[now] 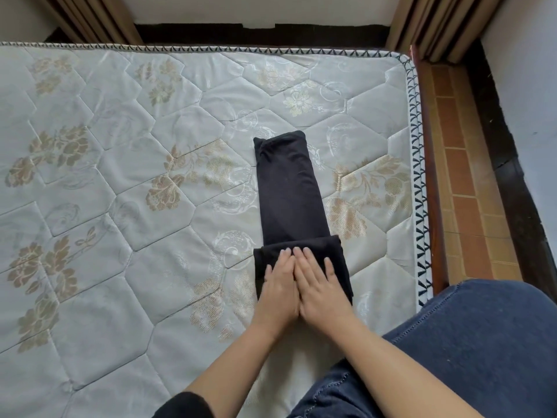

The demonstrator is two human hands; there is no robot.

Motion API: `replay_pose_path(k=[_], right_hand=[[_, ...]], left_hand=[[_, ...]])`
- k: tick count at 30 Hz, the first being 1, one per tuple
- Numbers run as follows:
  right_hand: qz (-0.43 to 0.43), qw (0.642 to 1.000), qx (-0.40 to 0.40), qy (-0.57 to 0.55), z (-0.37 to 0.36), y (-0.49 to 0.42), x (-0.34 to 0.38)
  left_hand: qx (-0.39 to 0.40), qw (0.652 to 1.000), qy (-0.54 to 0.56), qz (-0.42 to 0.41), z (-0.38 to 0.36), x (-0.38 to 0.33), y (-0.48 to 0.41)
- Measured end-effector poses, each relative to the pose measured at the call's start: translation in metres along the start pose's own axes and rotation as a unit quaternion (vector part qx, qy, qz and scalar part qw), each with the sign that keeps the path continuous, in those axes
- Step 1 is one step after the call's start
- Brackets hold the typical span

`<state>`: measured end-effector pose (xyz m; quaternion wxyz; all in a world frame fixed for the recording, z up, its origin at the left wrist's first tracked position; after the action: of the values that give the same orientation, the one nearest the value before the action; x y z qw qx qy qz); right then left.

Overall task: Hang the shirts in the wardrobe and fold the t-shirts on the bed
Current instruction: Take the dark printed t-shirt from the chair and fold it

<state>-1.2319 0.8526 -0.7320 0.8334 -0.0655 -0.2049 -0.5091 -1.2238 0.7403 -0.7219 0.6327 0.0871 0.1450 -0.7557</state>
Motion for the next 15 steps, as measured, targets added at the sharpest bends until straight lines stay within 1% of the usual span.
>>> replay_pose_path(k=[2,3,7,10,15], right_hand=[[-0.013,1.000,0.015,-0.006,0.001,-0.001,-0.013],[-0.018,1.000,0.007,-0.006,0.003,-0.001,-0.018],[-0.072,0.997,0.007,-0.027,0.008,0.001,-0.023],[-0.095,0.995,0.021,-0.022,0.011,0.002,-0.026],[-0.133,0.989,0.054,-0.031,0.025,0.008,-0.031]], left_hand=[[0.092,0.994,-0.064,-0.004,-0.007,0.003,0.000],[0.106,0.990,-0.095,0.000,-0.010,0.008,0.000],[0.104,0.980,-0.168,0.024,-0.011,0.017,-0.002],[0.149,0.972,-0.173,0.050,-0.004,0.019,0.000],[0.192,0.959,-0.181,0.106,-0.003,0.026,0.013]])
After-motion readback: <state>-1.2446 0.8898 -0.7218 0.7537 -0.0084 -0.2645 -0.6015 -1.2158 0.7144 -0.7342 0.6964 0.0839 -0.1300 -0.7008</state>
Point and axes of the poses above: each hand's wrist, its own y-axis away from the middle knuckle, its own z-axis out of the back of the hand, x = y × z, the point moved 1 cm from there along -y, towards the middle knuckle, and after that the axes turned 14 degrees about -y, right-handed, at the moved point
